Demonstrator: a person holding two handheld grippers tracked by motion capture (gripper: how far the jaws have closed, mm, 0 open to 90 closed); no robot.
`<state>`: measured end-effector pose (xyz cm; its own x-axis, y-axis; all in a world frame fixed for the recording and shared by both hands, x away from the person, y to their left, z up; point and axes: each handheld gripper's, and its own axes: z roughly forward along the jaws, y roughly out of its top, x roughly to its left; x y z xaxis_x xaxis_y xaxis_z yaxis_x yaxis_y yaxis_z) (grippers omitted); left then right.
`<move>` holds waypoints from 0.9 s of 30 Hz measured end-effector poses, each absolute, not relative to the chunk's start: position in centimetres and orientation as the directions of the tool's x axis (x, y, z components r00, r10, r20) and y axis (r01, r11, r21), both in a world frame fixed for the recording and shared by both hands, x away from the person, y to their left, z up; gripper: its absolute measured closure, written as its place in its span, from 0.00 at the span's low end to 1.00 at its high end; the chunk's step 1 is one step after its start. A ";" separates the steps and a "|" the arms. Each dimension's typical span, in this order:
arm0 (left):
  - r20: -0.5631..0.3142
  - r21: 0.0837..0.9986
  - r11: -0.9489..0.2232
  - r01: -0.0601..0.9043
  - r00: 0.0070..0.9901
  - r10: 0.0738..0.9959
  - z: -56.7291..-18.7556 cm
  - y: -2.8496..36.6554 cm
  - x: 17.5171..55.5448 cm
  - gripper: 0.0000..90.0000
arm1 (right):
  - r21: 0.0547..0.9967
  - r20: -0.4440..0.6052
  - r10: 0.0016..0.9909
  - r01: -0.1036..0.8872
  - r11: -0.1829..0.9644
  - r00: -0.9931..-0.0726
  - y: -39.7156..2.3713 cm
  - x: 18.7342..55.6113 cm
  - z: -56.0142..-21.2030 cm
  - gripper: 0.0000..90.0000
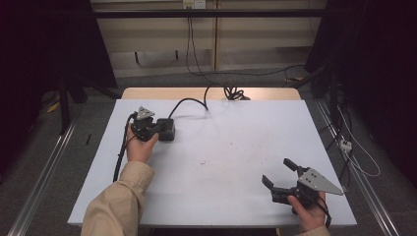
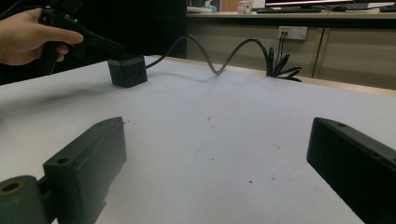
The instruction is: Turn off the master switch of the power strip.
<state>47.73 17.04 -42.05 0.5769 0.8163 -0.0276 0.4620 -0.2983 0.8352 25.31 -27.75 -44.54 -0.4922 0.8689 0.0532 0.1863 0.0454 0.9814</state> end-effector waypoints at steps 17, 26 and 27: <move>-0.054 0.838 -0.274 0.472 0.570 0.820 -42.1 17.1 47.8 1.00 | 0.981 0.056 0.871 0.187 0.042 -0.488 -27.9 25.3 -44.6 0.05; -0.064 0.835 -0.266 0.481 0.566 0.822 -42.0 17.2 47.8 1.00 | 0.981 0.056 0.870 0.188 0.043 -0.490 -27.9 25.3 -44.6 0.05; -0.064 0.836 -0.265 0.480 0.566 0.822 -42.1 17.2 47.8 1.00 | 0.981 0.055 0.870 0.188 0.043 -0.489 -27.9 25.3 -44.6 0.05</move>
